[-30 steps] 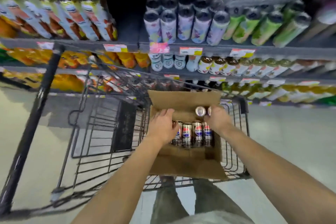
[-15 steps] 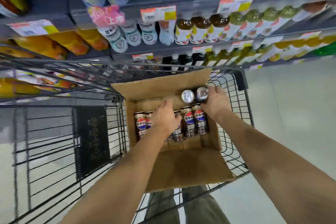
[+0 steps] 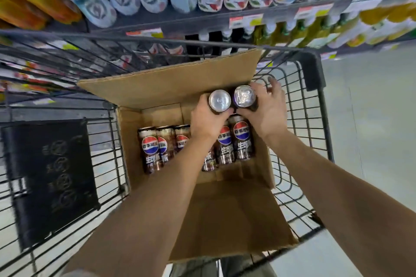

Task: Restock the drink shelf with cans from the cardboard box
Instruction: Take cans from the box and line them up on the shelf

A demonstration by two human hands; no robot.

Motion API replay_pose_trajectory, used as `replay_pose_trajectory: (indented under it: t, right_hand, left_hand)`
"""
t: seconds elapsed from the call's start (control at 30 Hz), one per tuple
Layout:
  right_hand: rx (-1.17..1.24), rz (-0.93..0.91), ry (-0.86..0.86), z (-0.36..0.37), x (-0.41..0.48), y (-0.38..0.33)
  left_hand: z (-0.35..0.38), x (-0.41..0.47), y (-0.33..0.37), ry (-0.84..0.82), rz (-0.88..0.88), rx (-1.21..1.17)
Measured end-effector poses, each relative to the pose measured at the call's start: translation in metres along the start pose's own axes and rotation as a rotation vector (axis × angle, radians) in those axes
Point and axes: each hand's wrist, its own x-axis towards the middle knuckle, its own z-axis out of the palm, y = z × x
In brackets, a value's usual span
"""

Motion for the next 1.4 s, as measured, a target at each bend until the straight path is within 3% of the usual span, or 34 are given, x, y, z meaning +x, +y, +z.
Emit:
replay_pose_trajectory:
  t: [0.27, 0.47, 0.57, 1.03, 1.4]
  right_hand:
    - [0.264, -0.089, 0.059, -0.025, -0.022, -0.022]
    - [0.738, -0.037, 0.03, -0.102, -0.058, -0.068]
    - [0.84, -0.076, 0.057, -0.144, -0.076, -0.088]
    - [0.959, -0.352, 0.168, -0.309, -0.181, -0.151]
    - [0.928, -0.371, 0.383, -0.42, -0.3, -0.146]
  left_hand:
    - [-0.047, -0.039, 0.007, 0.111, 0.135, -0.042]
    - [-0.118, -0.093, 0.053, 0.147, 0.144, -0.083]
    - [-0.156, -0.126, 0.077, 0.158, 0.231, -0.082]
    - [-0.277, -0.275, 0.18, 0.123, 0.583, -0.236]
    - [-0.296, -0.376, 0.235, -0.019, 0.752, -0.218]
